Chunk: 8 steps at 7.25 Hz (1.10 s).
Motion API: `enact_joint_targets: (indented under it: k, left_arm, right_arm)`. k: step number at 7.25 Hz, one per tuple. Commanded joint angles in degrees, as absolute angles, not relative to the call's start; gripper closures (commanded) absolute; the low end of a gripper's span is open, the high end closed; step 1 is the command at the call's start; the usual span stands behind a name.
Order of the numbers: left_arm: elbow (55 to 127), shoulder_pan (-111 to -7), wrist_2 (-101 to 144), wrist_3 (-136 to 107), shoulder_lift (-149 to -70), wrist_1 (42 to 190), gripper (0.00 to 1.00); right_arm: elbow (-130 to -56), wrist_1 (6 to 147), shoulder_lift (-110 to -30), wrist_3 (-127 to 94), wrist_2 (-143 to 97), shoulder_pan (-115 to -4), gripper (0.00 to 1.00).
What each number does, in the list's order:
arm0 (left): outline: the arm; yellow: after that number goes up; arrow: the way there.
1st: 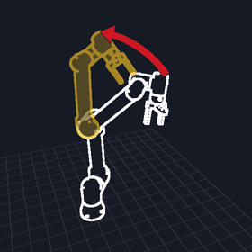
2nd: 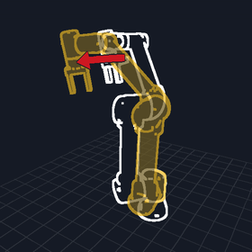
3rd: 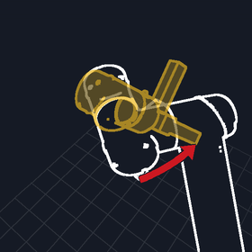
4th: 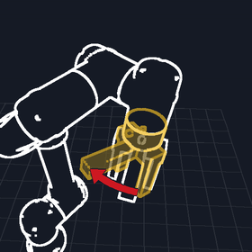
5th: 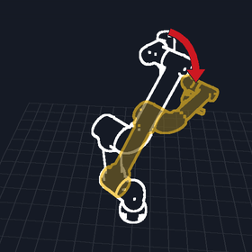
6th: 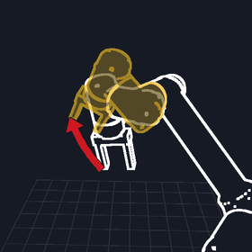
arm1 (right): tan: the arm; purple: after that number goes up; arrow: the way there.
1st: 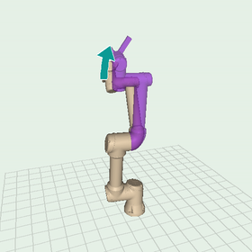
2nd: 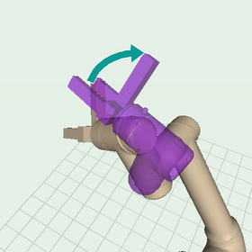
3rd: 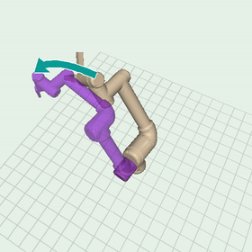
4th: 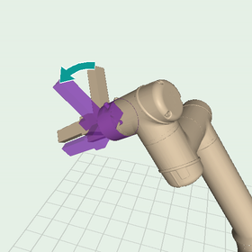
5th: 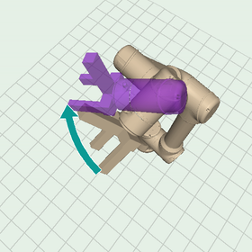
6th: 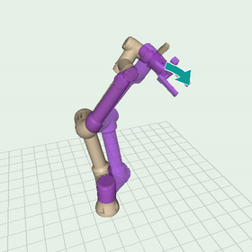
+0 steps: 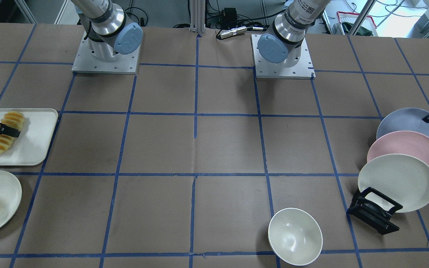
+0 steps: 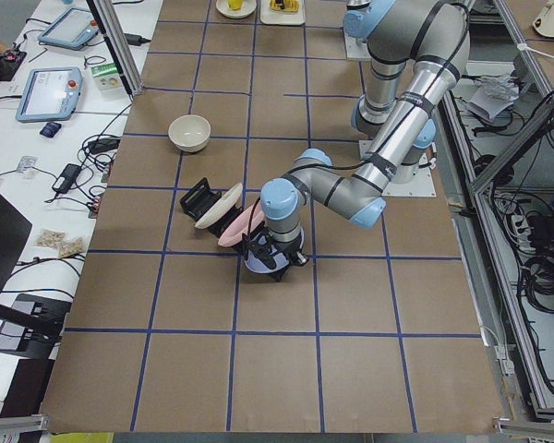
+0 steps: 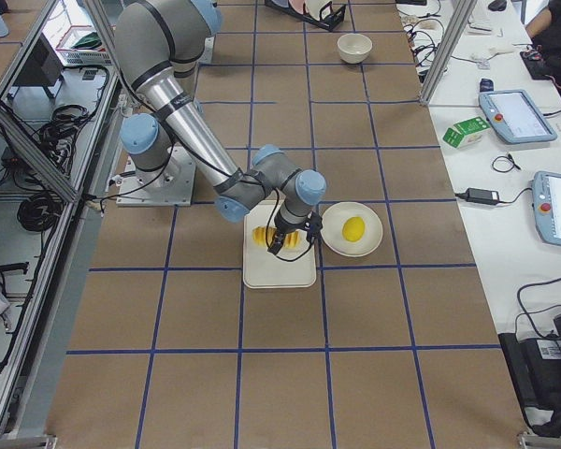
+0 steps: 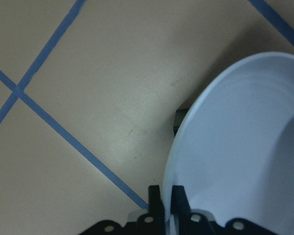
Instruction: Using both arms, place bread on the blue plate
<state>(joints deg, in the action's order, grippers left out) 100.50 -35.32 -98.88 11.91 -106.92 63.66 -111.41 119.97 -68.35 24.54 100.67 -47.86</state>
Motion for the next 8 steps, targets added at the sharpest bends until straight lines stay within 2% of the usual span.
enact_joint_targets:
  k: [1, 5, 6, 7, 8]
  left_arm:
    - [97.7, -35.7, -98.9, 12.3, -105.0, 69.3, 1.0]
    - [97.6, -35.6, -98.9, 14.6, -105.9, 69.4, 1.0]
    - [97.7, -36.0, -98.9, 14.4, -106.0, 69.1, 0.75]
    - [97.7, -36.4, -98.9, 13.5, -106.2, 69.1, 0.63]
    - [98.2, -36.4, -98.9, 12.5, -106.7, 69.1, 0.63]
  right_arm:
    - [-112.0, 119.6, -68.6, 26.1, 99.8, -48.3, 0.98]
    - [-109.7, 119.0, -72.6, 27.7, 95.5, -50.1, 1.0]
    - [-108.9, 117.4, -74.2, 27.5, 95.4, -51.1, 1.0]
    - [-107.6, 114.8, -75.9, 26.9, 95.4, -52.8, 1.0]
    - [-105.8, 112.9, -78.0, 26.6, 95.6, -56.0, 1.0]
